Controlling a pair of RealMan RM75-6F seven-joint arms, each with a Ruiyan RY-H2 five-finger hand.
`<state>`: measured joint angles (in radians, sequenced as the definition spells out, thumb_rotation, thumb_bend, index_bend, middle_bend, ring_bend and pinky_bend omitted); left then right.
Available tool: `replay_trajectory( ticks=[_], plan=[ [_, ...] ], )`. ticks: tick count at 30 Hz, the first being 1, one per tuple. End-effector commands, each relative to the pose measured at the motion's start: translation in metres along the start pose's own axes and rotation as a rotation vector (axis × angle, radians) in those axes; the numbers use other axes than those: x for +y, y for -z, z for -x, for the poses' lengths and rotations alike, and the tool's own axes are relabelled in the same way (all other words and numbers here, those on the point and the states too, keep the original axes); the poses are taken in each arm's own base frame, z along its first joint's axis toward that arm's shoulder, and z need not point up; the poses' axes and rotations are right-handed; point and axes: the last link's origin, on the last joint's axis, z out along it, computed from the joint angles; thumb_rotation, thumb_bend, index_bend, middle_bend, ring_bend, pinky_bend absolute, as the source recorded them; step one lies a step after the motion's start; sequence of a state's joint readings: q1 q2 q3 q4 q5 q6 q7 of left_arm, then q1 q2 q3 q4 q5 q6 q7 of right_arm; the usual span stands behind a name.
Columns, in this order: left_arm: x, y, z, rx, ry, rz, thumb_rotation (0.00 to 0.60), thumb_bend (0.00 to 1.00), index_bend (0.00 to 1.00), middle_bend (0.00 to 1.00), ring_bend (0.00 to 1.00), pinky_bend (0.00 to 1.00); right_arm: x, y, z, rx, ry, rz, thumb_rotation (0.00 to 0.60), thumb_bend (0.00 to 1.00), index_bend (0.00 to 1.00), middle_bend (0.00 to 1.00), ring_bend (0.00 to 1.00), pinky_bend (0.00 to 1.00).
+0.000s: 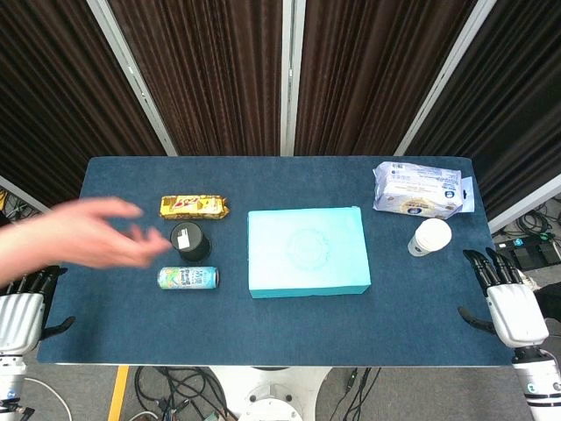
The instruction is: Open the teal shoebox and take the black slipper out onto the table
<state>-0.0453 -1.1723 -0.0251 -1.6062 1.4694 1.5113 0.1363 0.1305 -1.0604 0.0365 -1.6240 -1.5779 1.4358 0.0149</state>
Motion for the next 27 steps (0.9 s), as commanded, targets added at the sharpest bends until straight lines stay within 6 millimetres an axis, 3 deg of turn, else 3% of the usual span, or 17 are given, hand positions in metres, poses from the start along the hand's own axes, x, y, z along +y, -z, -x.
replay_trajectory(
  ticks=[1, 7, 10, 15, 20, 27],
  plan=[
    [0.001, -0.001, 0.0, -0.002, -0.001, 0.001, 0.6, 0.0, 0.22, 0.2, 0.1, 0.11, 0.0, -0.001, 0.001, -0.004, -0.001, 0.001, 0.6, 0.1, 0.02, 0.1, 0.0, 0.1],
    [0.001, 0.0, 0.0, 0.002, -0.002, 0.003, 0.6, 0.0, 0.22, 0.2, 0.1, 0.11, -0.002, -0.008, 0.003, -0.021, 0.006, -0.02, 0.6, 0.1, 0.02, 0.1, 0.0, 0.1],
    [0.001, 0.001, -0.002, 0.012, 0.001, 0.003, 0.6, 0.0, 0.22, 0.2, 0.1, 0.11, -0.006, -0.023, 0.003, -0.031, 0.016, -0.055, 0.6, 0.1, 0.02, 0.1, 0.0, 0.1],
    [0.001, 0.001, -0.004, 0.018, 0.003, 0.006, 0.6, 0.0, 0.22, 0.2, 0.1, 0.11, -0.023, -0.067, 0.011, -0.086, 0.061, -0.139, 0.6, 0.1, 0.02, 0.06, 0.0, 0.1],
    [-0.002, 0.005, -0.006, 0.017, 0.002, -0.005, 0.6, 0.0, 0.22, 0.2, 0.1, 0.11, -0.052, -0.113, 0.033, -0.144, 0.098, -0.23, 0.6, 0.1, 0.01, 0.02, 0.0, 0.01],
    [-0.007, 0.01, -0.007, 0.012, -0.003, -0.023, 0.6, 0.0, 0.22, 0.2, 0.1, 0.11, -0.081, -0.149, 0.068, -0.179, 0.183, -0.312, 0.6, 0.1, 0.0, 0.0, 0.0, 0.0]
  ],
)
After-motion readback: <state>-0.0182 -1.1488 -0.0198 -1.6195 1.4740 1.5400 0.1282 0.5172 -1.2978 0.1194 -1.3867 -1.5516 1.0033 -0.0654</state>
